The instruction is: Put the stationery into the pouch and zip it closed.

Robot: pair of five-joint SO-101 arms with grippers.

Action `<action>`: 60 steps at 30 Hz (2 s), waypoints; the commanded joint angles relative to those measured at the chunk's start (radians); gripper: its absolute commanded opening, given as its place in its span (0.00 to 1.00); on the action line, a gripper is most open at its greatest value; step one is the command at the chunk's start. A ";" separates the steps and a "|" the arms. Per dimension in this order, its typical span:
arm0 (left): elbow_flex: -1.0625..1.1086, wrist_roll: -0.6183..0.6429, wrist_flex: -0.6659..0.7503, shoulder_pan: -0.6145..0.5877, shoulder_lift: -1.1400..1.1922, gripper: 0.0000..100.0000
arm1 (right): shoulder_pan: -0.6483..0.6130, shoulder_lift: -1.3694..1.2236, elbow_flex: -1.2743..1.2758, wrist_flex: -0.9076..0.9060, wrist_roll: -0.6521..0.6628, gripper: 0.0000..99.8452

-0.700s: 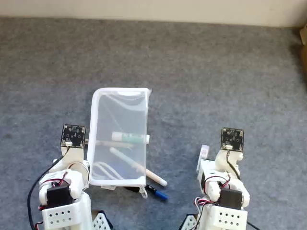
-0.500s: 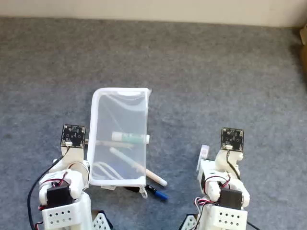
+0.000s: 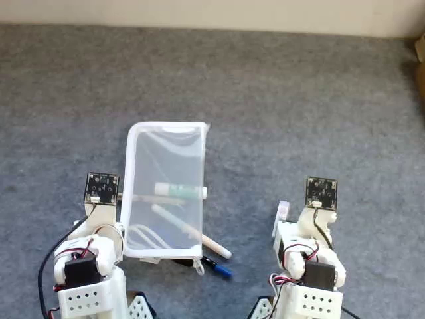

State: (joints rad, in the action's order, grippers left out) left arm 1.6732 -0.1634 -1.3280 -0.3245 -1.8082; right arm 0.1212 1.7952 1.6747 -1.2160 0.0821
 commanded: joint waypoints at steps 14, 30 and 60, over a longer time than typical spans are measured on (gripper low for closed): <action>0.022 0.011 -0.008 -0.010 -0.005 0.01 | -0.010 -0.008 0.122 0.010 -0.005 0.01; 0.022 0.011 -0.008 -0.010 -0.005 0.01 | -0.015 0.036 0.124 0.001 -0.005 0.01; 0.022 0.011 -0.008 -0.010 -0.005 0.01 | -0.371 0.047 0.125 -0.038 -0.005 0.01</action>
State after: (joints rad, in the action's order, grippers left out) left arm 1.6732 -0.1634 -1.3280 -0.3245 -1.8082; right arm -0.2271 1.8305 1.6732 -1.2482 0.0806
